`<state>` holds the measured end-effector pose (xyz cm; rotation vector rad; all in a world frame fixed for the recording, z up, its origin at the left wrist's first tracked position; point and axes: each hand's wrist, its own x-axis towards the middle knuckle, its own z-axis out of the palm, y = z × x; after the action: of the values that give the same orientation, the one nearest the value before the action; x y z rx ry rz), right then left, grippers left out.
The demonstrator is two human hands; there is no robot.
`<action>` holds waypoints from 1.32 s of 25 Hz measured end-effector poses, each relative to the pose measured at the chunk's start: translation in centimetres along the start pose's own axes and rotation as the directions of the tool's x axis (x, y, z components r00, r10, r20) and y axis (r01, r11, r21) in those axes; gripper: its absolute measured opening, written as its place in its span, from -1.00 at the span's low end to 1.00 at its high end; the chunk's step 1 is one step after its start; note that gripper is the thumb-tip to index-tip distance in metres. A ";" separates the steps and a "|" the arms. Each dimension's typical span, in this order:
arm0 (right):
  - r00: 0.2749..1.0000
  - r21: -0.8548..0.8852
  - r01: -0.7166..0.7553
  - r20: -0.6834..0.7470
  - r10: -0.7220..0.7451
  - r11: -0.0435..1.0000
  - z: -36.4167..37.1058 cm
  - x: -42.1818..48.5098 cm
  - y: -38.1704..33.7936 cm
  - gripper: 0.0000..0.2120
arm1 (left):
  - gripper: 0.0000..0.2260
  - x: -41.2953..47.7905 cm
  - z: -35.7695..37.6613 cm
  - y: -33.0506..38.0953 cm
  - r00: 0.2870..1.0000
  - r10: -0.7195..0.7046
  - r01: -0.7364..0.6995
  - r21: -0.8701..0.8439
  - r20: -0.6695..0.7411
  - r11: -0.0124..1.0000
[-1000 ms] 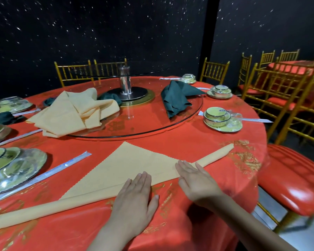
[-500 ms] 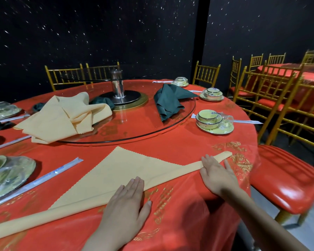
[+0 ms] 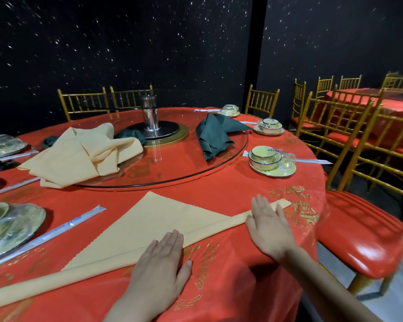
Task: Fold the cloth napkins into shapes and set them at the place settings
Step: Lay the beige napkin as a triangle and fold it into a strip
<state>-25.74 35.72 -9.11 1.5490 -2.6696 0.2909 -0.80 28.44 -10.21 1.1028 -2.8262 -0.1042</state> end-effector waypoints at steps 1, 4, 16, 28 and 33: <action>0.993 0.015 0.116 -0.027 -0.116 0.993 -0.1 -0.6 -1.9 -0.24 | 0.01 -0.1 0.0 0.1 1.000 0.001 -0.001 -0.001 -0.005 1.000; 0.920 0.103 0.390 0.000 -0.392 0.915 0.2 -2.1 -7.7 -0.09 | -0.26 0.0 -0.1 0.3 0.999 -0.031 0.031 0.003 -0.012 1.000; 0.858 0.068 0.514 -0.063 -0.510 0.855 2.5 -3.4 -11.0 -0.13 | -0.14 -6.5 -1.5 -5.1 0.984 -0.175 0.173 0.126 0.011 0.977; 0.737 0.085 0.676 -0.066 -0.672 0.732 4.8 -3.3 -13.3 -0.29 | -0.01 -11.8 -2.1 -12.8 0.934 -0.355 0.356 0.059 -0.027 0.933; 0.775 0.066 0.625 0.061 -0.629 0.778 4.2 -3.3 -13.2 -0.48 | 0.04 -14.7 -2.3 -16.9 0.899 -0.437 0.437 -0.023 -0.036 0.899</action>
<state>-12.43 31.40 -11.76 2.3826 -2.0144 0.2490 21.57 25.89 -10.73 1.6969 -2.4838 -0.1343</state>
